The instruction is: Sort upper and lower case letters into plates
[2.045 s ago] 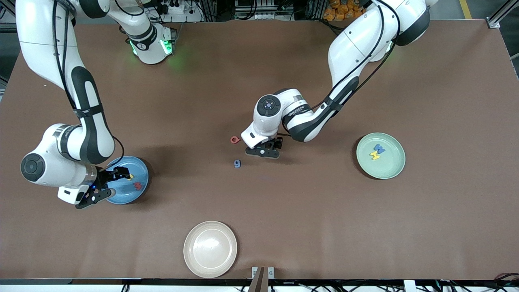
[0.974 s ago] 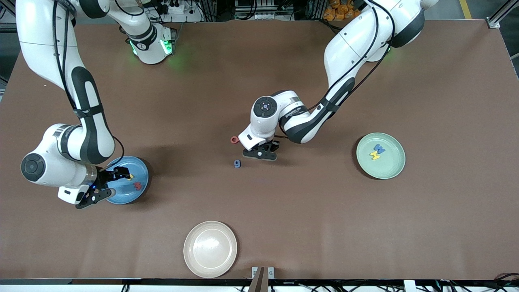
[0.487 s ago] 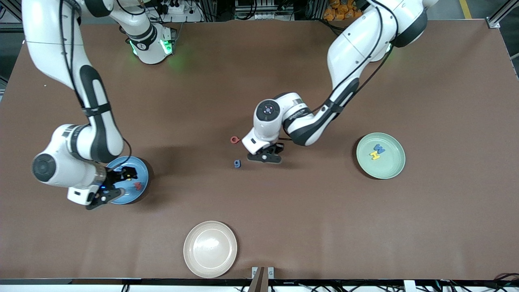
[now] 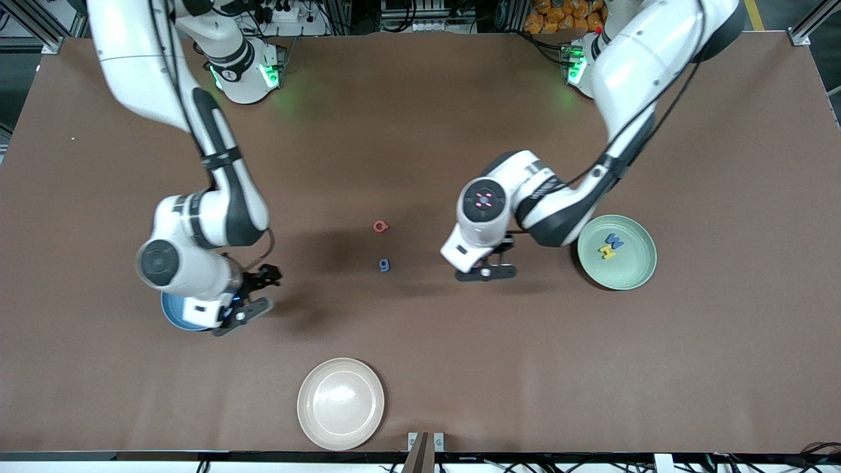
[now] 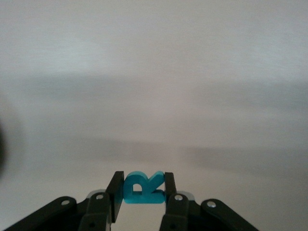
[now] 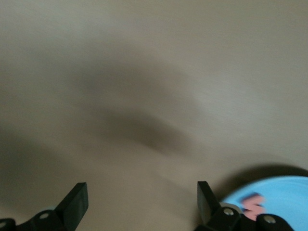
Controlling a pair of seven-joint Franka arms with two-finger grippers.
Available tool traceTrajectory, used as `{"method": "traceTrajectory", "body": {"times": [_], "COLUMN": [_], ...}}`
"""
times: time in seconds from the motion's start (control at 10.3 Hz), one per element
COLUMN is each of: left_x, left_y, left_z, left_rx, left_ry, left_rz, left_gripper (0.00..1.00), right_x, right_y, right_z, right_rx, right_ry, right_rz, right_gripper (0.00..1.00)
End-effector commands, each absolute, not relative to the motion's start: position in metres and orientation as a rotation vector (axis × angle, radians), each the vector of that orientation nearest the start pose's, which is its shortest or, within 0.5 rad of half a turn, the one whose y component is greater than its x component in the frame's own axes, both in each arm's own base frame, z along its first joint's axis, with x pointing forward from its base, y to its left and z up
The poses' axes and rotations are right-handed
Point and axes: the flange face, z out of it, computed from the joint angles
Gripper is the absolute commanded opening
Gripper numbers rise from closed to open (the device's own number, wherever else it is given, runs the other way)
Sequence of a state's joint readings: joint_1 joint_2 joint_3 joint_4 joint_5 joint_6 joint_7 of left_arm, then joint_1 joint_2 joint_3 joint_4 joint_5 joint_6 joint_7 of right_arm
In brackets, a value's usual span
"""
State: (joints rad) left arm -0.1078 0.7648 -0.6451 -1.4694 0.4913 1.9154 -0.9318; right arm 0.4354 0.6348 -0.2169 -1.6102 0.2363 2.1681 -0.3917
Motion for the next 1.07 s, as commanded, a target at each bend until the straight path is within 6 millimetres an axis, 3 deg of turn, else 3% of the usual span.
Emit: {"method": "traceTrajectory", "body": {"times": [0.0, 0.19, 0.39, 0.58, 0.78, 0.97], "left_x": [0.575, 0.578, 0.59, 0.602, 0.6, 0.595], "left_y": [-0.337, -0.298, -0.244, -0.18, -0.133, -0.111], "left_z": [0.288, 0.287, 0.291, 0.281, 0.255, 0.235], "left_rx": [-2.94, -2.92, -2.933, -2.957, -2.998, -3.031], "left_ry": [-0.151, -0.146, -0.127, -0.117, -0.125, -0.136], "left_rz": [0.19, 0.218, 0.253, 0.327, 0.35, 0.325], "left_gripper": [0.0, 0.0, 0.0, 0.0, 0.0, 0.0], "right_x": [0.642, 0.621, 0.603, 0.587, 0.571, 0.568], "right_y": [0.245, 0.296, 0.332, 0.363, 0.389, 0.395], "right_z": [0.251, 0.242, 0.228, 0.207, 0.186, 0.179], "right_rx": [-3.022, -3.055, -3.079, -3.104, -3.12, -3.126], "right_ry": [-0.67, -0.57, -0.479, -0.309, -0.177, -0.126], "right_rz": [0.101, 0.092, 0.072, 0.049, 0.021, 0.016], "right_gripper": [1.0, 1.0, 1.0, 1.0, 1.0, 1.0]}}
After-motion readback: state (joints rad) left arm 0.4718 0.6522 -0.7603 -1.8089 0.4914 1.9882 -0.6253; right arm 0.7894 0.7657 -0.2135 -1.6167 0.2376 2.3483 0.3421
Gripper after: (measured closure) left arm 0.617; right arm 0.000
